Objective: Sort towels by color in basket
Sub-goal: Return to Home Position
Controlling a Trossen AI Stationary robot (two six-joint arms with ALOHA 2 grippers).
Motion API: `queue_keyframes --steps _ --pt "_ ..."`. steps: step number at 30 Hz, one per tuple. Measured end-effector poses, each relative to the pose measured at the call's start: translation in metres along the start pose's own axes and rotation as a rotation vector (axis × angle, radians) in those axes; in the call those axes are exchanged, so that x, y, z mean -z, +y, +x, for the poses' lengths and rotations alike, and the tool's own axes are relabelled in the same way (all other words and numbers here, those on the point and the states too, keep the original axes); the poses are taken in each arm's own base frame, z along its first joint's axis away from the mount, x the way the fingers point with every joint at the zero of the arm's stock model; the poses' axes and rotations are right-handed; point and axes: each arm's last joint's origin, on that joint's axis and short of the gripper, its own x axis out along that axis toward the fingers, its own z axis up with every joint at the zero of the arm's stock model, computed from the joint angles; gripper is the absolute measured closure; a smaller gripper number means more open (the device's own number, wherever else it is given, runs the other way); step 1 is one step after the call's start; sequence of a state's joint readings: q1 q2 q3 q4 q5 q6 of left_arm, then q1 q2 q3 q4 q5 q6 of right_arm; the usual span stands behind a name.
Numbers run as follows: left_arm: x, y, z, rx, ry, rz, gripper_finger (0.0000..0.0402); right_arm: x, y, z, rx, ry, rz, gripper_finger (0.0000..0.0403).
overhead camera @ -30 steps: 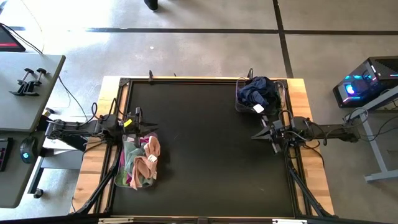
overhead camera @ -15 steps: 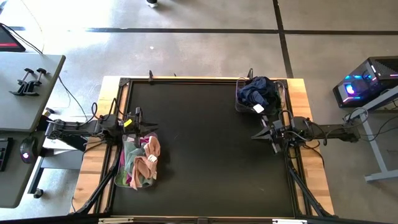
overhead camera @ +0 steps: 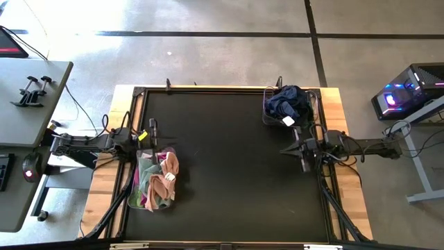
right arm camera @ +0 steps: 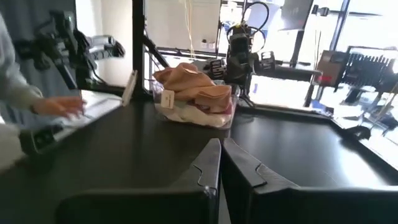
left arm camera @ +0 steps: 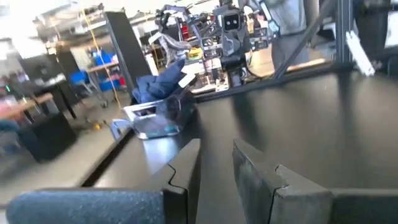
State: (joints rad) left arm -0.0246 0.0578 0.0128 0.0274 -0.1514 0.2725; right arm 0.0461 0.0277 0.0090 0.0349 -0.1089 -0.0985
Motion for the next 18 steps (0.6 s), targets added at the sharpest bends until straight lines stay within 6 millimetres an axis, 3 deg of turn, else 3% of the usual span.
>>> queue_keyframes --steps 18 --pt "0.0 0.0 0.0 0.0 0.0 0.018 0.0323 0.0002 0.0 0.0 0.001 0.002 -0.033 0.0398"
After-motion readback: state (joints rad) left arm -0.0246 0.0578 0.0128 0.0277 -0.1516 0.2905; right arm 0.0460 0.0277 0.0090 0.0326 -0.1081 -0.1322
